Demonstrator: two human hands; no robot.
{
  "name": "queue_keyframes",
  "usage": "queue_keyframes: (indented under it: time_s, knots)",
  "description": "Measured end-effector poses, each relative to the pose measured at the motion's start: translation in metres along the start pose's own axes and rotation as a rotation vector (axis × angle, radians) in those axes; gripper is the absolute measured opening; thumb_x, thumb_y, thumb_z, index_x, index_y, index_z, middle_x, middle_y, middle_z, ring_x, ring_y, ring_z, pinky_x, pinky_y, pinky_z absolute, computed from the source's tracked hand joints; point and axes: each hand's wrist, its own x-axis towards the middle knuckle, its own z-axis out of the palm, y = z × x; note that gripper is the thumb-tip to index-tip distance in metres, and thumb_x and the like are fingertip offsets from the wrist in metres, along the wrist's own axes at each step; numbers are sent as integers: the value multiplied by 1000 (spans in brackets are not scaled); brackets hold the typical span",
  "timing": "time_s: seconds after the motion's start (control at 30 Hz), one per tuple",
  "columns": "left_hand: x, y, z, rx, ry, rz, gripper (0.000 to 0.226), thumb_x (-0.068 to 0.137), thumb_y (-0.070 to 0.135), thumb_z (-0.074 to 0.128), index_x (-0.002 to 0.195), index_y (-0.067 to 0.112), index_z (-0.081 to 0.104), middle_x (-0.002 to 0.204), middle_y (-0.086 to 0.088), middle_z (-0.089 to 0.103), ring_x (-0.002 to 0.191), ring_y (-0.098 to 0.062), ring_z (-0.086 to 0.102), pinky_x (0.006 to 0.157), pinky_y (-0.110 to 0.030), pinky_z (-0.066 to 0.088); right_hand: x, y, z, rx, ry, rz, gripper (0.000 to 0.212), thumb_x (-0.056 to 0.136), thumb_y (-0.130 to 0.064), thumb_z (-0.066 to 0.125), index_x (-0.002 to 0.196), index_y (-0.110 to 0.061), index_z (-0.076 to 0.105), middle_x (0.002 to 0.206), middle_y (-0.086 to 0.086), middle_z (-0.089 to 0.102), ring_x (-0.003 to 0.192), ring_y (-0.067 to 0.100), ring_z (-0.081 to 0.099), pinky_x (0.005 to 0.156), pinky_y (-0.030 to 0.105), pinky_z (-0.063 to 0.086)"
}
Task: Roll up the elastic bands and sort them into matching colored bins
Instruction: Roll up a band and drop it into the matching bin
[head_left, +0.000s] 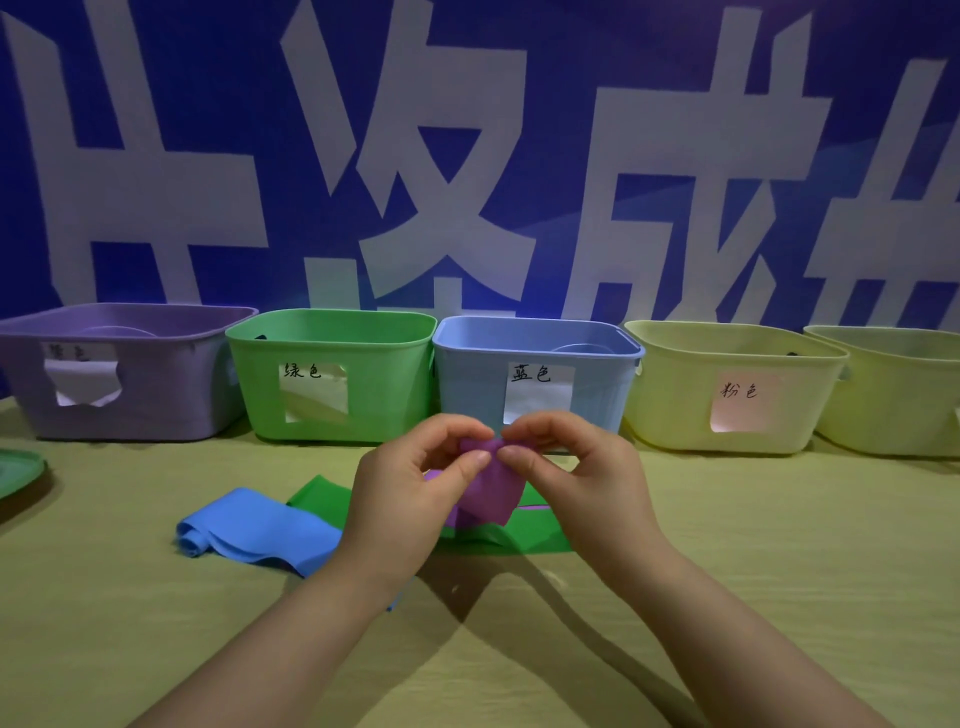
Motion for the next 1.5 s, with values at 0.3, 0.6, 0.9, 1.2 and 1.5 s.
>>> queue_keyframes:
  time_s: [0.3, 0.6, 0.9, 1.2, 1.5]
  knots:
    - [-1, -2, 0, 103, 89, 17, 26, 78, 9, 70, 73, 34, 65, 73, 11, 69, 69, -9, 63, 65, -30, 51, 0, 1, 0, -59, 5, 44, 35, 72, -13, 77, 73, -43, 59, 73, -19, 63, 76, 3, 59, 68, 12, 46]
    - [0, -7, -1, 476, 108, 218, 6, 81, 25, 61, 79, 22, 65, 76, 12, 59, 72, -6, 52, 61, -13, 37, 0, -2, 0, -259, -97, 46, 5, 81, -18, 68, 85, -20, 69, 77, -12, 58, 74, 6, 54, 70, 18, 42]
    - [3, -13, 1, 513, -7, 182, 22, 81, 30, 46, 81, 14, 60, 82, 4, 53, 80, -17, 52, 69, -30, 39, 2, -8, -3, -419, -247, 57, 16, 90, -29, 55, 93, -18, 66, 88, -5, 53, 91, 19, 51, 84, 40, 40]
    - [1, -19, -1, 669, -112, 210, 39, 83, 51, 18, 80, 24, 46, 81, 6, 48, 80, -18, 43, 69, -34, 35, 3, -8, -7, -475, -361, 62, 21, 94, -31, 47, 88, -17, 62, 79, -8, 43, 85, 20, 49, 79, 39, 40]
    - [1, -14, -2, 696, -81, 232, 30, 88, 39, 29, 74, 21, 47, 74, 7, 43, 75, -15, 40, 63, -28, 23, 4, -9, -8, -352, -422, 150, 27, 95, -29, 45, 68, -28, 50, 75, -6, 46, 77, 14, 46, 69, 29, 32]
